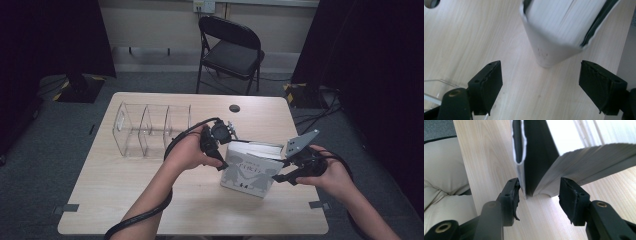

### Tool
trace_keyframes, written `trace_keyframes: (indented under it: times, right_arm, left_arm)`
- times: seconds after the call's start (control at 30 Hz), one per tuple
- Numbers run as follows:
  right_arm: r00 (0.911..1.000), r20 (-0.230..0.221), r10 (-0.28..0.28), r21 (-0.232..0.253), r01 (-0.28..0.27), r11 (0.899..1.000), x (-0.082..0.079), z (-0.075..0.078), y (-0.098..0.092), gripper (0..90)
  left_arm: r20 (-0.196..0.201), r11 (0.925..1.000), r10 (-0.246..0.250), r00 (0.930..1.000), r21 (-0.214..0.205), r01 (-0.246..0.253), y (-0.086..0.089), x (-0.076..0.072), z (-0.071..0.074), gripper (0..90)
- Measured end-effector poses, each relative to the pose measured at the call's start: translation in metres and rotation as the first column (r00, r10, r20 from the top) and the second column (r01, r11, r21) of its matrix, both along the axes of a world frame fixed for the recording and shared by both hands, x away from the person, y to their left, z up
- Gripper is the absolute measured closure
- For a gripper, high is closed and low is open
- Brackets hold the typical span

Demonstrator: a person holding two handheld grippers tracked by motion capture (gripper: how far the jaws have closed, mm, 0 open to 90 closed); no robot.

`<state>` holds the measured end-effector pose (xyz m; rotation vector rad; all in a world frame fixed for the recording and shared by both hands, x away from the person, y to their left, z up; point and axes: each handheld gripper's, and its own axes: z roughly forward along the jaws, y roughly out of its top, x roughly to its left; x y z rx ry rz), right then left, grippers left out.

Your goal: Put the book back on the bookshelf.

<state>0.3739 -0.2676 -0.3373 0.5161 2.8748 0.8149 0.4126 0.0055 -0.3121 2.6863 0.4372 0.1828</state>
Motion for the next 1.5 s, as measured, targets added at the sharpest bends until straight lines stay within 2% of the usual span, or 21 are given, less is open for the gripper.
trace_keyframes:
  times: [0.27, 0.5, 0.6, 0.73, 0.77, 0.93, 1.03, 1.07, 1.1, 1.13, 1.23, 1.27, 1.3, 1.37, 1.5]
  right_arm:
    - [1.0000, 0.002, -0.005, 0.007, 0.005, 1.000, 0.000, 0.000, -0.002, 49.8]
    - [1.0000, -0.004, -0.005, 0.011, 0.005, 1.000, 0.000, -0.001, -0.005, 49.4]
    - [1.0000, -0.003, -0.006, 0.013, 0.006, 1.000, 0.000, -0.001, -0.006, 49.4]
    - [0.9999, 0.001, -0.011, 0.009, 0.011, 1.000, 0.000, -0.002, -0.007, 49.4]
    - [1.0000, -0.008, -0.005, 0.021, 0.005, 1.000, 0.001, -0.002, -0.007, 49.4]
    - [1.0000, -0.007, -0.002, 0.023, 0.003, 1.000, 0.001, -0.004, -0.007, 49.1]
    - [1.0000, -0.008, -0.005, 0.020, 0.006, 1.000, 0.001, -0.005, -0.007, 48.9]
    - [0.9997, -0.022, -0.011, 0.022, 0.011, 1.000, 0.001, -0.006, -0.007, 48.6]
    - [0.9997, -0.017, -0.019, 0.014, 0.019, 1.000, 0.000, -0.006, -0.007, 47.7]
    - [0.9997, -0.021, -0.014, 0.027, 0.014, 1.000, 0.001, -0.007, -0.008, 46.4]
    - [0.9995, -0.024, -0.022, 0.025, 0.023, 0.999, 0.002, -0.009, -0.009, 44.2]
    - [0.9992, -0.025, -0.030, 0.020, 0.031, 0.999, 0.001, -0.009, -0.009, 43.4]
    - [0.9992, -0.028, -0.028, 0.023, 0.029, 0.999, 0.002, -0.010, -0.009, 42.5]
    - [0.9989, -0.028, -0.037, 0.024, 0.037, 0.999, 0.002, -0.011, -0.010, 40.9]
    - [0.9985, -0.023, -0.050, 0.017, 0.051, 0.999, 0.002, -0.015, -0.010, 38.0]
  left_arm:
    - [0.017, 0.9995, -0.030, 0.9994, 0.004, 0.030, -0.014, 0.003, 0.008, 18.6]
    - [0.021, 0.9987, -0.050, 0.9985, -0.005, 0.050, -0.024, 0.006, 0.007, 18.4]
    - [0.015, 0.9980, -0.063, 0.9979, 0.010, 0.063, -0.029, 0.010, 0.007, 16.4]
    - [0.020, 0.9947, -0.103, 0.9945, -0.005, 0.103, -0.036, 0.010, 0.007, 16.3]
    - [0.027, 0.9937, -0.111, 0.9935, -0.011, 0.111, -0.038, 0.009, 0.008, 16.6]
    - [0.029, 0.9907, -0.136, 0.9904, -0.008, 0.136, -0.048, 0.007, 0.007, 16.9]
    - [0.033, 0.9875, -0.157, 0.9870, -0.006, 0.157, -0.050, 0.006, 0.008, 20.6]
    - [0.040, 0.9859, -0.167, 0.9852, -0.002, 0.167, -0.051, 0.006, 0.008, 22.2]
    - [0.029, 0.9839, -0.178, 0.9836, -0.009, 0.179, -0.052, 0.005, 0.008, 25.5]
    - [0.034, 0.9831, -0.183, 0.9826, -0.005, 0.183, -0.052, 0.005, 0.007, 28.4]
    - [0.033, 0.9826, -0.186, 0.9820, 0.006, 0.186, -0.052, 0.004, 0.008, 30.1]
    - [0.032, 0.9781, -0.208, 0.9776, 0.021, 0.207, -0.053, 0.003, 0.009, 32.2]
    - [0.030, 0.9772, -0.212, 0.9769, 0.026, 0.211, -0.052, 0.002, 0.009, 33.6]
    - [0.020, 0.9764, -0.213, 0.9769, 0.041, 0.212, -0.052, 0.001, 0.011, 37.6]
    - [-0.008, 0.9804, -0.194, 0.9809, 0.032, 0.195, -0.049, -0.002, 0.013, 45.3]
